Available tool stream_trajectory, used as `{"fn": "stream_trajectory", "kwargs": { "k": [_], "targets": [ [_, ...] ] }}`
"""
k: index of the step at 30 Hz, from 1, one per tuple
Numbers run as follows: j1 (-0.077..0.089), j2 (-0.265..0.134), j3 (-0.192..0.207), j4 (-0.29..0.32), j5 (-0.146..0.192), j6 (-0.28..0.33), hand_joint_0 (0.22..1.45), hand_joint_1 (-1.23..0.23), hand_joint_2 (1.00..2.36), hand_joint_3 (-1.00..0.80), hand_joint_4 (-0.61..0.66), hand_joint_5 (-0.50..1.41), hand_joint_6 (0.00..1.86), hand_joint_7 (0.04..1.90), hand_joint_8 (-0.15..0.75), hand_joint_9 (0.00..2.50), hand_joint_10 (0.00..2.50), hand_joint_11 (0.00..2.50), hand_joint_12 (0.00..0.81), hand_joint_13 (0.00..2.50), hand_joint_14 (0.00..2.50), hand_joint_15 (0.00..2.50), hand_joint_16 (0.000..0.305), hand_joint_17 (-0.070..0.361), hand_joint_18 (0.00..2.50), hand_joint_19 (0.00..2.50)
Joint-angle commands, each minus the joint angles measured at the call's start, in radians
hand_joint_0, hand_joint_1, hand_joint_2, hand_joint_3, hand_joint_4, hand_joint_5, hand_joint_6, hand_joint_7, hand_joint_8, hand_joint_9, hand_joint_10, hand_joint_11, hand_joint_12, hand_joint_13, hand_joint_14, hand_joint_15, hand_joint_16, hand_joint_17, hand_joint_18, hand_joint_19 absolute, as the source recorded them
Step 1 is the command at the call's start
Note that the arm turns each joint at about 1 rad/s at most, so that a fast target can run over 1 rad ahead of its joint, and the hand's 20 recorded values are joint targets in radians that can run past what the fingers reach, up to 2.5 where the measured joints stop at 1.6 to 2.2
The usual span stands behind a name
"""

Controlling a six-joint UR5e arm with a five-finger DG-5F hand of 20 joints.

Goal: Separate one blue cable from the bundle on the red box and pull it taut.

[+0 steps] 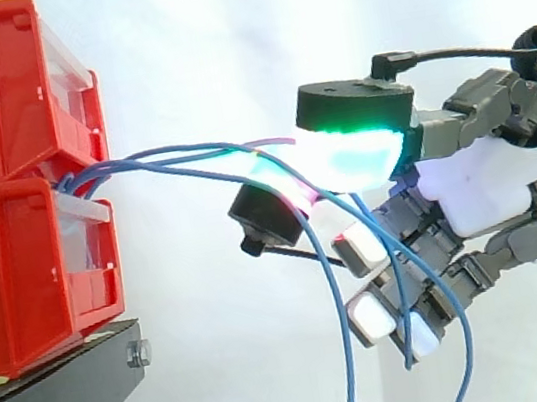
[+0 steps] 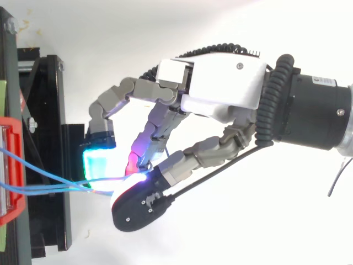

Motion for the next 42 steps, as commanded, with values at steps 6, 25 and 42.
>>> {"fn": "stream_trajectory", "kwargs": {
  "k": [6,25,42],
  "targets": [
    [0.0,0.0,0.0,0.001,-0.001,0.0,0.51,-0.73,1.0,-0.5,-0.1,-0.08,0.89,0.96,0.211,1.23,0.02,0.48,0.337,1.03,0.02,0.45,0.053,0.12,0.83,0.71],
    [0.0,0.0,-0.002,0.001,0.001,0.0,0.44,-0.66,1.0,-0.5,-0.05,-0.08,0.82,0.9,0.234,1.23,0.02,0.44,0.373,1.04,0.02,0.44,0.061,0.138,0.86,0.71],
    [0.002,0.0,-0.003,0.001,0.001,0.001,0.62,-0.79,1.02,-0.21,-0.04,-0.1,0.92,0.93,0.215,1.2,0.02,0.51,0.332,1.03,0.02,0.46,0.05,0.114,0.82,0.73]
  ]
}}
